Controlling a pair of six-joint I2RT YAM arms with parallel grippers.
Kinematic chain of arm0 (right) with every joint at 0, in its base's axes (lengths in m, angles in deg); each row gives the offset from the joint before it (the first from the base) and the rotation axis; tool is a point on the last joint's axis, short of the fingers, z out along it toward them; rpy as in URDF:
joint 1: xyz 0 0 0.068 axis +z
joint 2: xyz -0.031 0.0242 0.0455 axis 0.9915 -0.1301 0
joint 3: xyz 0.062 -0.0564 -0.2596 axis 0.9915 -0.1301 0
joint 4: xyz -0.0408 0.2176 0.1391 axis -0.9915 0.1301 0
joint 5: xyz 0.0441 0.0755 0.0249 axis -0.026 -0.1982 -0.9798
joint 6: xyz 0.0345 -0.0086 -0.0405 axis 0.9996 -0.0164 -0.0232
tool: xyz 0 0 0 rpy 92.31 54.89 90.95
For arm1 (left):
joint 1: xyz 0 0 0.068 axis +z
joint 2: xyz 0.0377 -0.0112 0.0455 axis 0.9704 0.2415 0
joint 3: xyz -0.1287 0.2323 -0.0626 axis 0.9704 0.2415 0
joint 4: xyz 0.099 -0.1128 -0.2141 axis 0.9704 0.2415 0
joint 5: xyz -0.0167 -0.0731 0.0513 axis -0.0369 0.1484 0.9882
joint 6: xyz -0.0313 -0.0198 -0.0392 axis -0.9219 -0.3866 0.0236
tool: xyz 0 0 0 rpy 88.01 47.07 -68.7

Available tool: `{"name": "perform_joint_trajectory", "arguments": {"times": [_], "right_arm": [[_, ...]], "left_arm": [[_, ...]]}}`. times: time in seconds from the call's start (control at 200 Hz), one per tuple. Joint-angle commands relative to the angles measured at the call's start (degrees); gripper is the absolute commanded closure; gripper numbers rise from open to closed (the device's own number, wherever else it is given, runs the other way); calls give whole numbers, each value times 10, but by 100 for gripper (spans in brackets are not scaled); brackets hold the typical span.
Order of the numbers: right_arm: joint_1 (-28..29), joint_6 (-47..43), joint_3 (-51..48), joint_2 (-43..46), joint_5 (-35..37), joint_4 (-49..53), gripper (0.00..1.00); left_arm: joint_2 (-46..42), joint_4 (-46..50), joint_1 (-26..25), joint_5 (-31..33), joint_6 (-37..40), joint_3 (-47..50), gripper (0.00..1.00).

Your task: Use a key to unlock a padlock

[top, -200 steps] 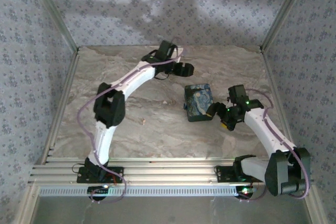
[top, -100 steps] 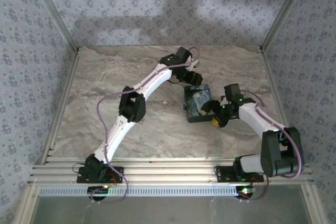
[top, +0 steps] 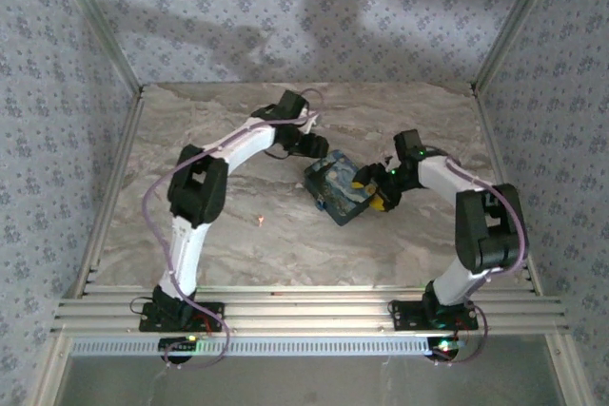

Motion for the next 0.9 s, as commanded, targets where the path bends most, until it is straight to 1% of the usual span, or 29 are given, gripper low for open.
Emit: {"name": "perform_joint_trajectory", "arguments": {"times": [0.0,0.105,0.22,0.42,0.605,0.804,0.894], "right_arm": [[41,-15,69,-67,30,-16,27],[87,-14,149,-129,35,-3,27],[123,1,224,-189,37,-2,27],[164,-6,380,-290,44,31,28],[172,-14,492,-357,68,43,28],[154,-35,597,-407,81,84,26],[146,-39,619,-409,79,90,24]], "left_arm": [[-51,-29,4,-42,-27,98,40],[-94,-69,26,-44,-45,179,40],[-135,-106,53,-46,-68,250,40],[-188,-118,101,-44,-69,311,39],[-208,-120,127,-51,-74,331,39],[-235,-149,124,-59,-109,351,39],[-247,-156,117,-54,-118,359,38]]}}
